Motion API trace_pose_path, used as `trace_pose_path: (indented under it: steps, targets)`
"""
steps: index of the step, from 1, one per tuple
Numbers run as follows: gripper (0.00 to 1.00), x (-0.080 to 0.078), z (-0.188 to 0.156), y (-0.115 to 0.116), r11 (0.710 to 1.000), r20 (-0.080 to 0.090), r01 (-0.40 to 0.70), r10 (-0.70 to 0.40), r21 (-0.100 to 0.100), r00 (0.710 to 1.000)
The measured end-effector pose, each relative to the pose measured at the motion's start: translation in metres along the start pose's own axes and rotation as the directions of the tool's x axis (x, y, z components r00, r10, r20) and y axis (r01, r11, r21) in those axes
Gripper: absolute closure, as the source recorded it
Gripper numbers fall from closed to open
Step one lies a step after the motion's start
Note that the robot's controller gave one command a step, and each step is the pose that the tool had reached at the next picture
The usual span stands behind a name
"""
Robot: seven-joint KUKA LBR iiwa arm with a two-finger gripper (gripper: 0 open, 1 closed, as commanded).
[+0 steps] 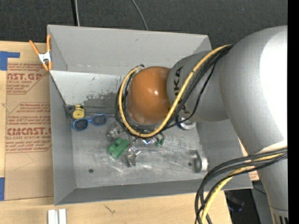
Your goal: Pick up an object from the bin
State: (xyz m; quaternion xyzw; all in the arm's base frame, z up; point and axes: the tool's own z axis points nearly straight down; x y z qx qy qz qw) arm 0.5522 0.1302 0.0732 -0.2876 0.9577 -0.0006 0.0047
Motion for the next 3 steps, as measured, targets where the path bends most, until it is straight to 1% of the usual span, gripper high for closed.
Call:
trace_pose_path:
  steps: [1, 2, 3]
  targets:
    - [1.0, -0.001, -0.002, 0.001, 1.0, 0.002, 0.001, -0.001, -0.002, 1.0]
    - [1.0, -0.005, -0.09, 0.001, 1.0, 0.001, 0.001, -0.001, -0.001, 1.0]
    - [1.0, -0.006, -0.108, 0.001, 1.0, -0.004, 0.001, -0.001, -0.003, 1.0]
